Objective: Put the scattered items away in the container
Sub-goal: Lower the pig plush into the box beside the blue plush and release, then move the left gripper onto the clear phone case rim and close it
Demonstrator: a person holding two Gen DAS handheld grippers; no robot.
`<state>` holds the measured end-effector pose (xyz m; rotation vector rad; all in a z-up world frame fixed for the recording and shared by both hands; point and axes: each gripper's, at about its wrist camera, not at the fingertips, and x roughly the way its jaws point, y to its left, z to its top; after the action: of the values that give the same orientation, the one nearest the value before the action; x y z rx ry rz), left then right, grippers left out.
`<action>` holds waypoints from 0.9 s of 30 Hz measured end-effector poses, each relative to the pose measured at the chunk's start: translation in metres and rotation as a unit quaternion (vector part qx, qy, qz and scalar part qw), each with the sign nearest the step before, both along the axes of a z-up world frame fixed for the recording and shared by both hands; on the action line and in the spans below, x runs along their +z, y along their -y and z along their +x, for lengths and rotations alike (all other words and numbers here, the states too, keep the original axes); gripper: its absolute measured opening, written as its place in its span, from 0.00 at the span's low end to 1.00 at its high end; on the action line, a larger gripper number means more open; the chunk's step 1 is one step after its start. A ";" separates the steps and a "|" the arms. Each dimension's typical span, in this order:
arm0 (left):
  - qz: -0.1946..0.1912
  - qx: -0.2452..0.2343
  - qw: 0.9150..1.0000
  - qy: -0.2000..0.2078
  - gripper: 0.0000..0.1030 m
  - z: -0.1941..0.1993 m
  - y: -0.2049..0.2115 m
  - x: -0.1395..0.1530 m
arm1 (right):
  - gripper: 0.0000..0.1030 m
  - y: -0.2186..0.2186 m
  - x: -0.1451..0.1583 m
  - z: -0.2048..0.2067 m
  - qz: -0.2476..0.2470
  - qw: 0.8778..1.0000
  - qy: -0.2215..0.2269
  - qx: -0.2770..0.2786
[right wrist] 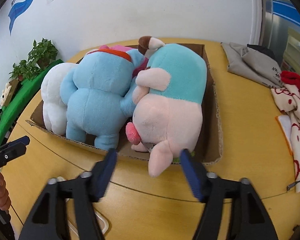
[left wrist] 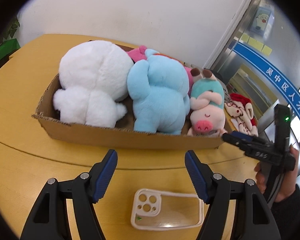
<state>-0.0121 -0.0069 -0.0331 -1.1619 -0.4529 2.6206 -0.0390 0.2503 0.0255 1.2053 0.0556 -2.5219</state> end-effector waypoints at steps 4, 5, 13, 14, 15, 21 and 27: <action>-0.014 -0.007 1.000 0.017 0.68 0.011 0.002 -0.012 | 0.94 -0.001 0.013 0.027 -0.018 1.000 -0.018 0.001; -0.015 -0.008 1.000 0.023 0.68 0.013 0.003 -0.016 | 0.95 -0.001 0.015 0.036 -0.022 1.000 -0.021 -0.001; -0.039 -0.030 0.995 0.084 0.68 0.027 0.000 -0.052 | 0.95 0.020 -0.042 0.101 -0.007 0.999 0.036 -0.007; -0.041 -0.035 0.995 0.089 0.68 0.028 -0.003 -0.055 | 0.95 0.023 -0.053 0.106 -0.006 0.999 0.050 -0.016; -0.044 -0.040 0.994 0.094 0.66 0.028 -0.005 -0.058 | 0.95 0.025 -0.063 0.109 -0.011 0.997 0.065 -0.026; -0.070 -0.032 0.988 0.133 0.45 0.025 -0.013 -0.073 | 0.80 0.040 -0.082 0.111 -0.006 0.996 0.082 -0.040; -0.092 -0.039 0.985 0.137 0.23 0.029 -0.017 -0.077 | 0.61 0.052 -0.084 0.109 0.030 0.996 0.075 -0.029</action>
<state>0.0169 0.0101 -0.1096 -1.5765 -0.2101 2.4864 0.0696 0.1985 -0.0584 1.4359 0.0611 -2.4877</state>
